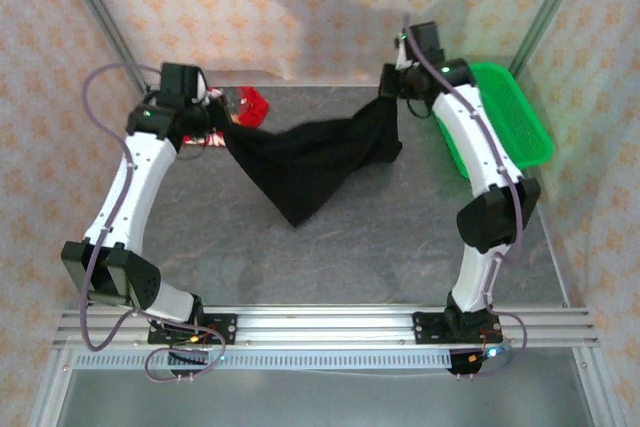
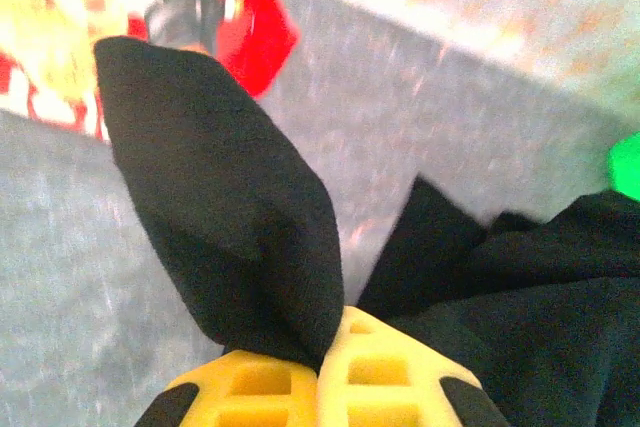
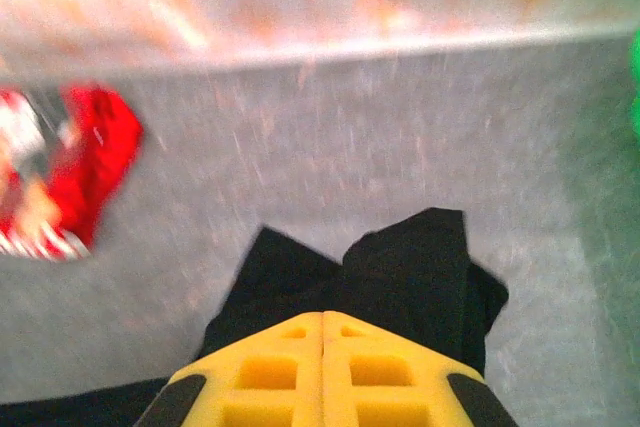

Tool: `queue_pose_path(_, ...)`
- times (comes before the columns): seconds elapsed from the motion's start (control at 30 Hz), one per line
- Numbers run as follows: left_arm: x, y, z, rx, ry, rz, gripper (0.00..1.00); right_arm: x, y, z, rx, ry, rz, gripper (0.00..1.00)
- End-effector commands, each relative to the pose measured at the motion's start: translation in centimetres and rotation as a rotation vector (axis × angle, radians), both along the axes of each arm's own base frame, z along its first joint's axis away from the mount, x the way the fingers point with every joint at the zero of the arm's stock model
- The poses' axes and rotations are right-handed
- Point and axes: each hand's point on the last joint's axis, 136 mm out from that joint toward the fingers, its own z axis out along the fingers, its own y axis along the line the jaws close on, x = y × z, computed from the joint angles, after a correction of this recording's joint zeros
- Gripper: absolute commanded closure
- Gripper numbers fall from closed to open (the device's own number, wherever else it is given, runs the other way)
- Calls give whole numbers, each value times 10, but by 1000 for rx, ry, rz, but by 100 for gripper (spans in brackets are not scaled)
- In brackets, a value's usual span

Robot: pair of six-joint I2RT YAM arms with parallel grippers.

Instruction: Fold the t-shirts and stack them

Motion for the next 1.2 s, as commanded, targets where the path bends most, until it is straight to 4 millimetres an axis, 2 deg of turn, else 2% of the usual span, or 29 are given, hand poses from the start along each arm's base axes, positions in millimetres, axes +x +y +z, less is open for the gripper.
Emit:
queue_pose_path(0.0, 9, 29, 54, 38, -101, 41, 100, -4, -38, 97, 169, -225, -152, 100)
queue_pose_path(0.07, 15, 43, 92, 33, -181, 71, 100, -7, -52, 139, 251, -342, -181, 100)
queue_pose_path(0.17, 14, 59, 127, 43, -256, 103, 100, -23, -59, 182, 295, -476, -164, 100)
queue_pose_path(0.23, 14, 65, 133, 43, -273, 112, 100, -33, -61, 195, 305, -546, -150, 100)
queue_pose_path(0.3, 14, 69, 126, 33, -258, 122, 100, -42, -70, 190, 340, -567, -184, 100)
queue_pose_path(0.37, 13, 72, 108, 14, -223, 132, 100, -50, -78, 174, 380, -551, -212, 100)
queue_pose_path(0.47, 9, 73, 74, 3, -156, 136, 100, -64, -76, 142, 429, -518, -209, 100)
queue_pose_path(0.57, 5, 67, 22, -37, -41, 127, 100, -79, -75, 89, 453, -410, -231, 100)
queue_pose_path(0.67, -8, 64, -34, -67, 93, 134, 100, -96, -77, 21, 473, -237, -296, 100)
queue_pose_path(0.73, -19, 62, -49, -68, 122, 139, 100, -116, -75, 10, 507, -215, -296, 100)
queue_pose_path(0.83, -31, 60, -37, -51, 81, 120, 100, -135, -79, 17, 512, -244, -297, 100)
queue_pose_path(0.97, -44, 58, 10, -37, 15, 112, 100, -151, -66, 49, 549, -249, -206, 100)
queue_pose_path(1.17, -63, 64, 70, -19, -105, 175, 100, -173, -58, 81, 655, -266, -168, 100)
